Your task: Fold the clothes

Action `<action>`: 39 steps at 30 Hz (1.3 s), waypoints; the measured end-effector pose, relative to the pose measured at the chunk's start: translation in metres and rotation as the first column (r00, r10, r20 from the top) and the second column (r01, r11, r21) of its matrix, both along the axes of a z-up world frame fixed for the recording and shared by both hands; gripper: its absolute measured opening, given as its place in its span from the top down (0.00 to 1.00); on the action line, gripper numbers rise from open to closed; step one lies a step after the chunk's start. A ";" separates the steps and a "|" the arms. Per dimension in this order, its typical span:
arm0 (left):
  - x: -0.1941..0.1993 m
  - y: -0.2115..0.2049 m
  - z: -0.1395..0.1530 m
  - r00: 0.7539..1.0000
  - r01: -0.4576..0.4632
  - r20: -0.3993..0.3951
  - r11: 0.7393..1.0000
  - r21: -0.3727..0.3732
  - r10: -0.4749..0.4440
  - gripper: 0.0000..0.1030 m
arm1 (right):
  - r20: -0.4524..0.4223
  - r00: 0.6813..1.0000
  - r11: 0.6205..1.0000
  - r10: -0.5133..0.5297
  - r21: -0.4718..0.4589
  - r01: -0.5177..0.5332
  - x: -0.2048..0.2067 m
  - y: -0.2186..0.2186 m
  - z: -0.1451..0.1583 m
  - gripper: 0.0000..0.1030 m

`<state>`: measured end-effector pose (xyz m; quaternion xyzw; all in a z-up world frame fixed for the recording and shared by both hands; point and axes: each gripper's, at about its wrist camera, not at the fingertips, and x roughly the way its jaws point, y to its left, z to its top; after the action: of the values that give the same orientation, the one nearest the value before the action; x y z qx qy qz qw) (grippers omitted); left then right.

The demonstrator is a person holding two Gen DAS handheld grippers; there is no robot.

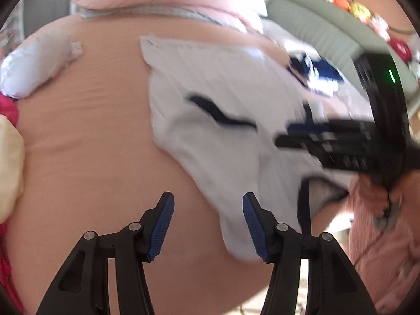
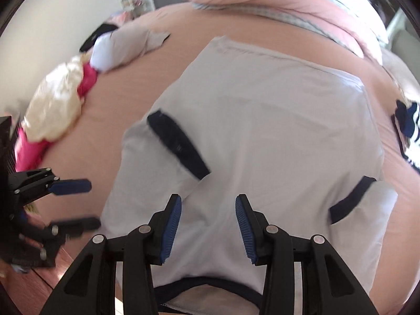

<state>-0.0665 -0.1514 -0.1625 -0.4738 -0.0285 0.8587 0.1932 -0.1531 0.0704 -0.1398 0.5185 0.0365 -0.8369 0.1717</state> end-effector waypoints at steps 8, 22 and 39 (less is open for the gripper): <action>-0.047 0.054 -0.033 0.998 0.059 0.039 0.984 -0.168 -0.053 0.48 | -0.011 1.000 0.999 -0.002 0.032 0.002 -0.009 -0.016 -0.028 0.59; -0.051 0.029 -0.016 1.000 -0.027 0.006 0.993 -0.112 0.028 0.47 | -0.028 0.999 0.999 -0.037 0.039 0.038 -0.025 -0.018 -0.034 0.59; -0.093 0.028 -0.031 0.984 -0.176 0.003 0.979 -0.102 0.177 0.45 | -0.012 1.000 0.999 0.009 0.039 -0.008 -0.025 -0.028 -0.033 0.57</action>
<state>-0.1598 -0.1235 -0.1938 -0.4838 -0.0281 0.8699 0.0918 -0.1784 0.0424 -0.1726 0.5162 0.0560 -0.8385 0.1650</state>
